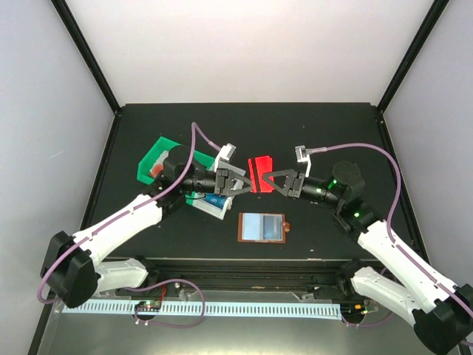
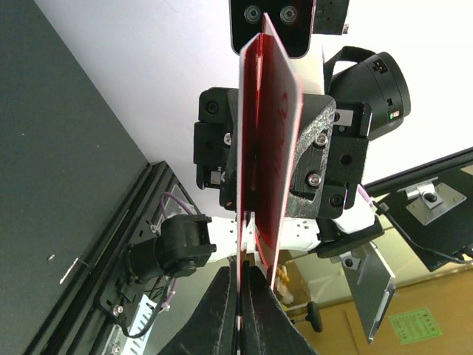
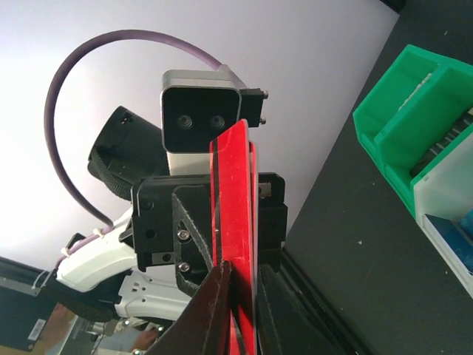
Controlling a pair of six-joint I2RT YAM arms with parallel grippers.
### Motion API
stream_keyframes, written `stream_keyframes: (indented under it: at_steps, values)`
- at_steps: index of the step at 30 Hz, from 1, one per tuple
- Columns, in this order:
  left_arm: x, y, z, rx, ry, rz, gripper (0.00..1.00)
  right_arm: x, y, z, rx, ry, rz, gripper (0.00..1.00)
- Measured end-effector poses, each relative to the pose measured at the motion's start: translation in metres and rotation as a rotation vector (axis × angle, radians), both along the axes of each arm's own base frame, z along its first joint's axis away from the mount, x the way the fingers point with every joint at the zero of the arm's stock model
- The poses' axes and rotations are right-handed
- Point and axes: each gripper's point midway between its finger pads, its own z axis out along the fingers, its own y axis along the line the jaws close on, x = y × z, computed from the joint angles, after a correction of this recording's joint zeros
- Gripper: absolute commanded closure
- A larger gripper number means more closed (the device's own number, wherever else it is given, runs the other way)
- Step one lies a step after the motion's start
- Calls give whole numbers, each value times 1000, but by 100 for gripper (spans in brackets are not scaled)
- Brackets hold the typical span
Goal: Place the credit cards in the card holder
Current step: Pick up the credit card from the storage box, then insert the credit card into the card holder.
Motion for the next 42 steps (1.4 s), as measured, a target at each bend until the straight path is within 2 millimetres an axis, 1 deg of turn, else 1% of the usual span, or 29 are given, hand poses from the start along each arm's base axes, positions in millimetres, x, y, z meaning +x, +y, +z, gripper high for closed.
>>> stream_keyframes:
  at_steps: [3, 6, 12, 18, 22, 24, 26, 28, 30, 32, 33, 34, 36, 37, 39, 42]
  values:
    - [0, 0, 1, 0, 16, 7, 98, 1, -3, -1, -9, -6, -28, 88]
    - [2, 3, 3, 1, 54, 18, 98, 2, -5, 1, -13, -16, -52, 91]
    - [7, 15, 11, -10, 117, 53, 98, 4, -10, 5, -7, -27, -85, 97]
    - [17, 28, 12, -5, 139, 108, 99, 5, -13, 6, -8, -33, -110, 99]
    - [22, 39, 4, 40, 115, 175, 98, 3, -21, 0, -31, -25, -151, 99]
    - [22, 44, -5, 82, 98, 210, 98, 1, -28, -4, -43, -30, -179, 99]
    - [23, 50, -18, 135, 79, 251, 99, -1, -35, -14, -62, -26, -208, 99]
    - [22, 56, -33, 188, 62, 283, 98, -2, -41, -35, -92, -3, -239, 99]
    - [17, 59, -55, 245, 52, 301, 98, -1, -46, -69, -135, 47, -268, 99]
    - [7, 59, -86, 315, 71, 295, 99, -2, -51, -114, -193, 130, -291, 99]
    - [1, 58, -104, 354, 86, 289, 98, -5, -52, -142, -231, 180, -297, 99]
    - [-5, 58, -119, 388, 99, 281, 98, -10, -53, -162, -260, 221, -297, 99]
    - [-19, 59, -149, 456, 128, 265, 98, -19, -52, -191, -308, 273, -293, 99]
    - [-24, 62, -164, 494, 143, 266, 99, -22, -51, -199, -323, 287, -295, 99]
    - [-33, 63, -180, 535, 150, 254, 98, -26, -49, -213, -348, 302, -302, 99]
    - [-39, 64, -199, 593, 162, 252, 98, -27, -47, -230, -372, 316, -327, 99]
